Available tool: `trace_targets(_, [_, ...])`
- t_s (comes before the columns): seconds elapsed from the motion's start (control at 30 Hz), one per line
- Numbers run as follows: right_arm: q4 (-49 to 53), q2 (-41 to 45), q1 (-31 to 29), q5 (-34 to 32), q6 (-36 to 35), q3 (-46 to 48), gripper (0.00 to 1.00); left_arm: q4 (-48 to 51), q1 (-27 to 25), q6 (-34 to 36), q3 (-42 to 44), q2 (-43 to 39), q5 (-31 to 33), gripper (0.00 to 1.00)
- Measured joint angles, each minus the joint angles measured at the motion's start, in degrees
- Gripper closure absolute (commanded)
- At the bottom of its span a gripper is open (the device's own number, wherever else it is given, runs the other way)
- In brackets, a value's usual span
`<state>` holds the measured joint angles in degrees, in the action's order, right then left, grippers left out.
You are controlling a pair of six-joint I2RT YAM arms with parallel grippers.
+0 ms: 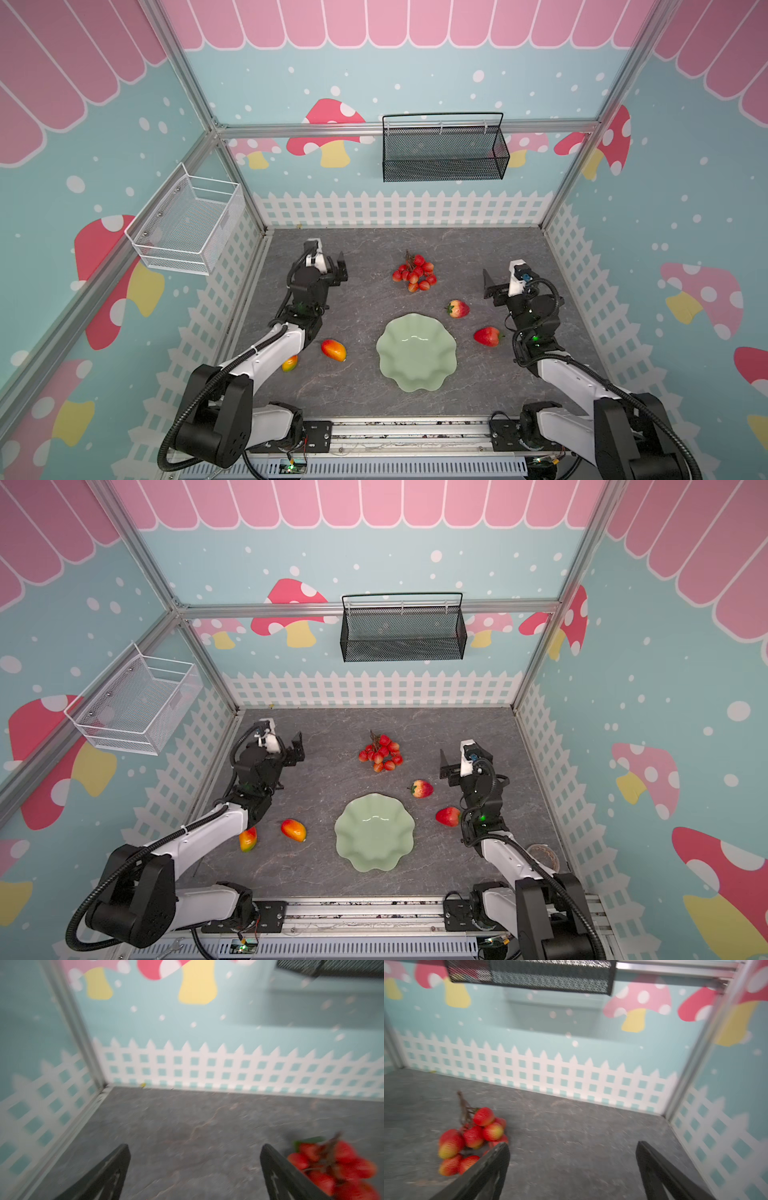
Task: Place and organize the fake fruits in the fruit bowl
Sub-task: 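Reach both grippers toward the strawberry bunch and grasp its stem with the left gripper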
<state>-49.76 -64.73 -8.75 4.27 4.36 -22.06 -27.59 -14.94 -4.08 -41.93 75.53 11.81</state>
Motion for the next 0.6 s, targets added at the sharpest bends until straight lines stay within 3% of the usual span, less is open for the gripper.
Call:
trace_targets(0.13, [6.7,-5.5,-7.3,9.6,1.3,-7.7,0.02,4.2,-1.9,-4.9,-15.1,10.6,-12.8,0.26])
trace_targets(0.27, [7.7,-10.4,-11.2,18.2,4.0,-9.3,0.02,10.3,-5.6,-7.8,-26.2,23.4,-19.9,0.31])
trace_targets(0.43, [5.9,-14.0,-15.3,21.8,5.6,-9.0,0.02,15.2,-9.8,-10.6,-32.5,33.5,-21.9,0.39])
trace_targets(0.6, [4.6,-13.1,-15.3,21.7,6.3,-7.7,0.02,15.8,-11.8,-12.4,-36.1,39.1,-21.5,0.43])
